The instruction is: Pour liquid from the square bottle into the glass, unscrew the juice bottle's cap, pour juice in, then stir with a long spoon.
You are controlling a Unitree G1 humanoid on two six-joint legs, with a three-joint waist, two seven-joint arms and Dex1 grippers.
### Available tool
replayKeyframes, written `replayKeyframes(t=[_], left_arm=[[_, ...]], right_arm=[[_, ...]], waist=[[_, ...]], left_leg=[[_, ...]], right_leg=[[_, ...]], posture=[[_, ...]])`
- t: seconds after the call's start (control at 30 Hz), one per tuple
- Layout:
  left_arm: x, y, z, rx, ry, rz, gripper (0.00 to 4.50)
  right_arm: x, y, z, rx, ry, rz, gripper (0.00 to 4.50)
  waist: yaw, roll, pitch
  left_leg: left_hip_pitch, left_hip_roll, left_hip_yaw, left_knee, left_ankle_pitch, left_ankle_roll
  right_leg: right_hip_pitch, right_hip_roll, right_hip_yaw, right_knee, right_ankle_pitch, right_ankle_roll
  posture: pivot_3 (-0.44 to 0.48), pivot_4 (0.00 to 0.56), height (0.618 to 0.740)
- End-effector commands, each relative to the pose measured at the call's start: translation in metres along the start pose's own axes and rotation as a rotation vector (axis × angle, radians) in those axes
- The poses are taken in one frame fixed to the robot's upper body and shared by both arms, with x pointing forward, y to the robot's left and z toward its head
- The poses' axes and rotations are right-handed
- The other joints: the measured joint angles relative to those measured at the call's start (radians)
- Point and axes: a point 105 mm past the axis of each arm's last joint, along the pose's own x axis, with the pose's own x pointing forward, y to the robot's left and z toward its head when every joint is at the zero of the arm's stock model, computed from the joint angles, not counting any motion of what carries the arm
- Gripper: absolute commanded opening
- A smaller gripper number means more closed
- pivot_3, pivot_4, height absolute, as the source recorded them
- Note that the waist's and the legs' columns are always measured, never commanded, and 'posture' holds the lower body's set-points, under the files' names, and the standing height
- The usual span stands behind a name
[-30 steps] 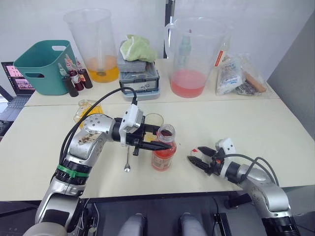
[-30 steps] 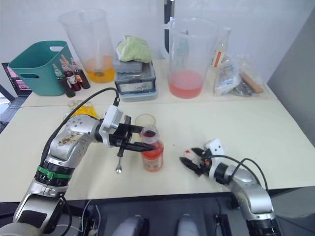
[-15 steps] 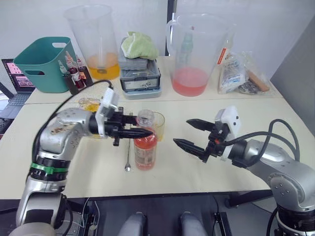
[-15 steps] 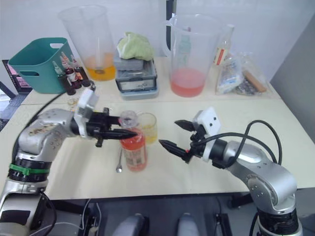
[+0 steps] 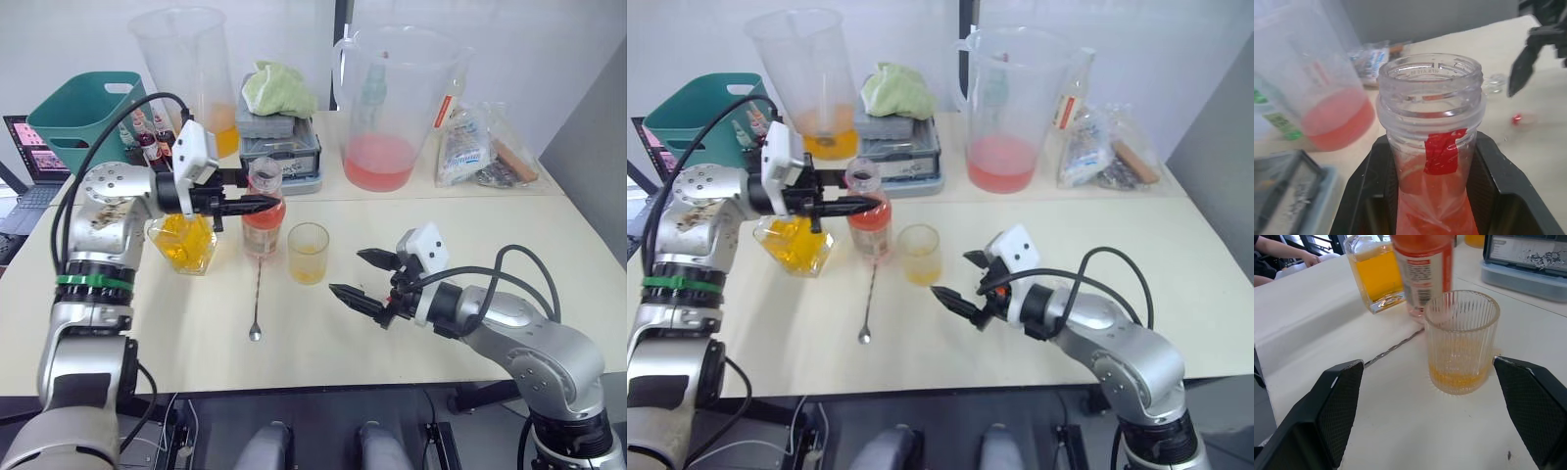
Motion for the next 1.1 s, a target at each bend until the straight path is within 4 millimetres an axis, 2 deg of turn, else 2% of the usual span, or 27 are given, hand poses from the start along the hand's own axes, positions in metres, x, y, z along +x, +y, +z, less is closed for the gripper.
replayKeyframes(t=[0.03, 0.2, 0.37, 0.63, 0.8, 1.1], left_arm=[[0.012, 0.011, 0.011, 0.233, 0.002, 0.050, 1.45], [0.035, 0.010, -0.007, 0.386, 0.052, 0.100, 1.45], [0.045, 0.009, -0.012, 0.491, 0.061, 0.113, 1.45], [0.047, 0.006, -0.019, 0.610, 0.096, 0.102, 1.45], [0.045, 0.004, -0.027, 0.749, 0.150, 0.104, 1.45], [0.041, 0.013, -0.036, 0.881, 0.241, 0.150, 1.45]], right_arm=[[-0.001, 0.000, 0.006, -0.016, -0.016, -0.010, 4.48], [0.000, 0.002, 0.004, -0.010, -0.017, -0.008, 4.48], [-0.001, 0.000, 0.004, -0.005, -0.020, -0.026, 4.48], [0.001, 0.001, 0.007, 0.000, -0.036, -0.031, 4.48], [0.002, 0.003, 0.009, -0.001, -0.042, -0.027, 4.48], [0.003, 0.005, 0.013, 0.001, -0.055, -0.015, 4.48]], waist=[[-0.002, 0.000, 0.000], [-0.004, -0.001, 0.000], [-0.003, -0.001, 0.000], [-0.005, -0.001, 0.001], [-0.008, -0.001, 0.001], [-0.008, -0.001, 0.001]], left_leg=[[0.000, 0.000, 0.000, 0.000, 0.000, 0.000], [-0.001, 0.000, 0.000, 0.000, 0.000, 0.000], [-0.002, -0.001, 0.000, 0.001, 0.000, 0.000], [-0.002, -0.001, 0.000, 0.001, 0.000, 0.000], [-0.002, -0.002, 0.000, 0.001, 0.000, 0.000], [-0.002, -0.003, 0.000, 0.001, 0.000, 0.000]], right_leg=[[0.000, 0.000, 0.000, 0.000, 0.000, 0.000], [-0.001, 0.000, 0.000, 0.000, 0.000, 0.000], [-0.001, 0.000, 0.000, 0.001, 0.000, 0.001], [-0.001, 0.000, -0.001, 0.001, 0.001, 0.001], [-0.002, 0.000, -0.001, 0.001, 0.001, 0.001], [-0.002, 0.000, -0.001, 0.003, 0.001, 0.002]], posture=[[0.000, 0.150, 0.740], [0.000, 0.150, 0.740], [0.000, 0.150, 0.740], [0.000, 0.150, 0.740], [0.000, 0.150, 0.740], [0.000, 0.150, 0.740]])
